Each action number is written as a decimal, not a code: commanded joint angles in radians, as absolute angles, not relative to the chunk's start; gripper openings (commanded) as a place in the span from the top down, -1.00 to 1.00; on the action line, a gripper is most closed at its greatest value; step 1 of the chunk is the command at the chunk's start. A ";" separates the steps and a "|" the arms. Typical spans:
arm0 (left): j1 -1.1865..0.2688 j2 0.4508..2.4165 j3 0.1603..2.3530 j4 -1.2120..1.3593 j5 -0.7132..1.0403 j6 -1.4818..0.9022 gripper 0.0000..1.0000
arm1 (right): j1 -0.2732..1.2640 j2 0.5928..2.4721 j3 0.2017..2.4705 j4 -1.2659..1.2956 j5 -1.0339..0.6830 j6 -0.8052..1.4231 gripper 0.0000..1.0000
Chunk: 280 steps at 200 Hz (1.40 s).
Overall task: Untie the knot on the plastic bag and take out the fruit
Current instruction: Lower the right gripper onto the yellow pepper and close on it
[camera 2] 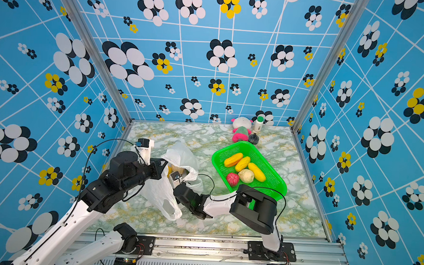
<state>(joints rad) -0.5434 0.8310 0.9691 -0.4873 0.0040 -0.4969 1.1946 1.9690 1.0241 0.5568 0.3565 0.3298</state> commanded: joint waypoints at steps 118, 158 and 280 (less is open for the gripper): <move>-0.505 0.907 0.999 -0.523 -0.060 -0.423 1.00 | 1.128 2.256 1.364 0.444 0.382 0.293 -0.70; -0.505 0.911 1.010 -0.518 -0.045 -0.429 1.00 | 1.126 2.381 1.552 0.323 0.441 0.267 -0.73; -0.505 0.907 1.020 -0.521 -0.035 -0.414 1.00 | 1.109 2.544 1.868 0.159 0.477 0.240 -0.14</move>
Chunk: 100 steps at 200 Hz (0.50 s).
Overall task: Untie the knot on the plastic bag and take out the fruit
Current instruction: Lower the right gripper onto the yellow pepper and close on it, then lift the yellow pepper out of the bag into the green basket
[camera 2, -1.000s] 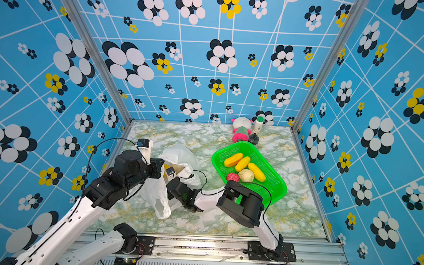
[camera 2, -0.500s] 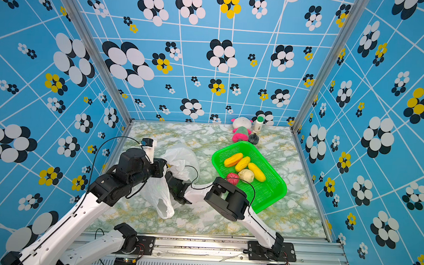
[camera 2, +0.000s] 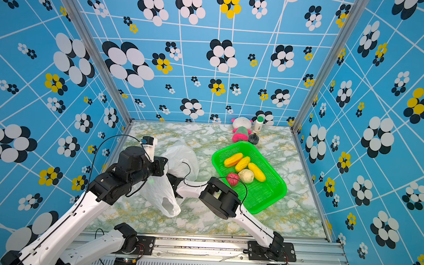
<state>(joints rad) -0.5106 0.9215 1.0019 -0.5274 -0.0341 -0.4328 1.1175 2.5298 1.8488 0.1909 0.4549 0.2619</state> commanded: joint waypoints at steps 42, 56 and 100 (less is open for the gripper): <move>-0.502 0.895 1.016 -0.536 -0.061 -0.408 1.00 | 1.109 2.470 1.778 0.203 0.485 0.230 0.18; -0.503 0.892 1.013 -0.538 -0.064 -0.405 1.00 | 1.111 2.423 1.717 0.232 0.471 0.223 0.26; -0.500 0.882 0.997 -0.531 -0.071 -0.406 1.00 | 1.122 2.198 1.392 0.410 0.442 0.229 0.30</move>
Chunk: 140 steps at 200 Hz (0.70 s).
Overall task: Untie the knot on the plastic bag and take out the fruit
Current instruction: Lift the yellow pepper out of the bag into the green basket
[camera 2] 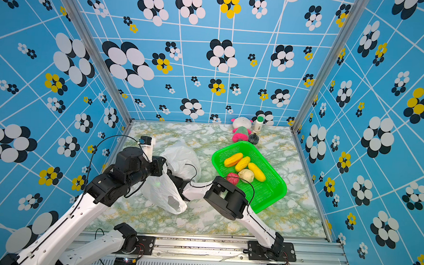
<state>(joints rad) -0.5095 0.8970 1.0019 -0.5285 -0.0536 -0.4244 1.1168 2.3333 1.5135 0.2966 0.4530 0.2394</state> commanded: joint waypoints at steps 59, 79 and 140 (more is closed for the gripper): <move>-0.495 0.877 0.965 -0.506 -0.070 -0.412 1.00 | 1.130 1.901 1.006 0.634 0.348 0.289 0.37; -0.494 0.885 0.972 -0.505 -0.062 -0.412 1.00 | 1.134 1.783 0.883 0.710 0.283 0.288 0.37; -0.491 0.868 0.946 -0.484 -0.056 -0.416 1.00 | 1.134 1.507 0.617 0.831 0.100 0.266 0.36</move>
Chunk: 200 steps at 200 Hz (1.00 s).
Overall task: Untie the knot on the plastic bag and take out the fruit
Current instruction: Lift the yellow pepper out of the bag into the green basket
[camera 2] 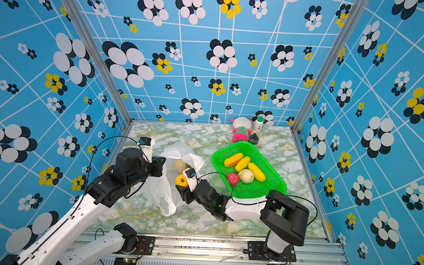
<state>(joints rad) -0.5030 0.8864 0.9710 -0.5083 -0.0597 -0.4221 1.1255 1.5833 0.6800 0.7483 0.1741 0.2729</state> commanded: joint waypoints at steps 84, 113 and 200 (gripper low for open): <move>-0.487 0.873 0.928 -0.471 -0.047 -0.421 1.00 | 1.137 0.922 0.439 0.587 0.168 0.186 0.31; -0.483 0.882 0.943 -0.472 -0.042 -0.417 1.00 | 1.136 0.691 0.415 0.404 0.475 0.143 0.37; -0.482 0.906 0.935 -0.439 -0.005 -0.418 1.00 | 0.832 0.686 0.540 -0.283 0.824 0.569 0.39</move>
<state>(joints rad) -0.4900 0.9112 0.9318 -0.4629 -0.0257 -0.4229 0.9073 0.6647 0.4896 -0.0383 0.7776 0.3889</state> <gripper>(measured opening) 0.042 0.593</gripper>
